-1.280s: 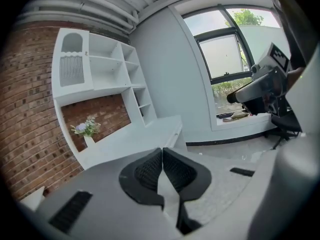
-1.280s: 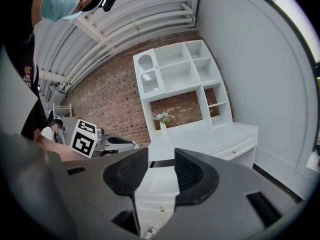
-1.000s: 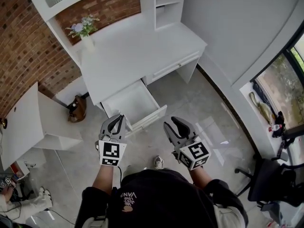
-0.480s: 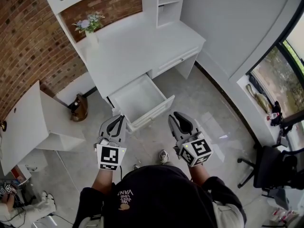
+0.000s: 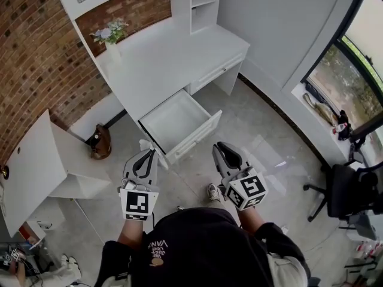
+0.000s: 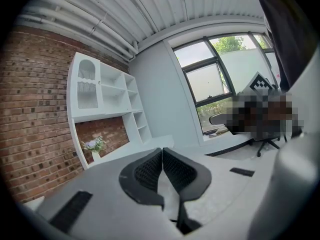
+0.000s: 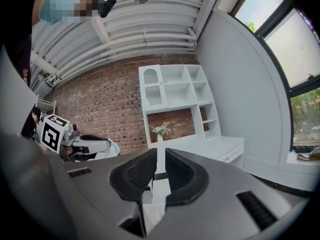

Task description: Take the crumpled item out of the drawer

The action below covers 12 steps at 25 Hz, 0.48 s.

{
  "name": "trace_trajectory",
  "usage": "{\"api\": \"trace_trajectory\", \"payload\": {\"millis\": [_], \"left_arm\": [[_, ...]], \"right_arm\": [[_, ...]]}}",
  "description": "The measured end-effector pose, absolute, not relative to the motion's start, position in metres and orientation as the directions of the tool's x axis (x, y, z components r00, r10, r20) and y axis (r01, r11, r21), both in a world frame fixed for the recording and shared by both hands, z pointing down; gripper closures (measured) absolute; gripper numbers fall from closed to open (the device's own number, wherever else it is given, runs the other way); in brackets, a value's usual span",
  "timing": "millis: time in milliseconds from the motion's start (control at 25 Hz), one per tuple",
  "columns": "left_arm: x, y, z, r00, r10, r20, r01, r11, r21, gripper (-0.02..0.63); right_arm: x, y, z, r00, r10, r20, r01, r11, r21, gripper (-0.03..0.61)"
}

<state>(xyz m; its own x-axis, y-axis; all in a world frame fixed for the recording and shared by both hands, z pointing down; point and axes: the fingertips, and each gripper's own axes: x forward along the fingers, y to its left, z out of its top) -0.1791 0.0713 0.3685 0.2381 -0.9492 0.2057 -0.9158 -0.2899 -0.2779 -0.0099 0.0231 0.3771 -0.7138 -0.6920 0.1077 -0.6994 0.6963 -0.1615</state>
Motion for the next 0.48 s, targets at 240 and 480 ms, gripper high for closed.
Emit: {"api": "trace_trajectory", "payload": {"millis": [240, 480], "left_arm": [[-0.186, 0.101, 0.370, 0.270, -0.942, 0.200, -0.908, -0.318, -0.274, 0.601], [-0.197, 0.123, 0.375, 0.287, -0.937, 0.200, -0.904, -0.334, -0.268, 0.601]], "right_arm": [[-0.017, 0.054, 0.376, -0.690, -0.717, 0.100, -0.722, 0.675, -0.150, 0.542], [-0.027, 0.077, 0.382, -0.673, -0.732, 0.107, -0.739, 0.657, -0.151, 0.555]]}}
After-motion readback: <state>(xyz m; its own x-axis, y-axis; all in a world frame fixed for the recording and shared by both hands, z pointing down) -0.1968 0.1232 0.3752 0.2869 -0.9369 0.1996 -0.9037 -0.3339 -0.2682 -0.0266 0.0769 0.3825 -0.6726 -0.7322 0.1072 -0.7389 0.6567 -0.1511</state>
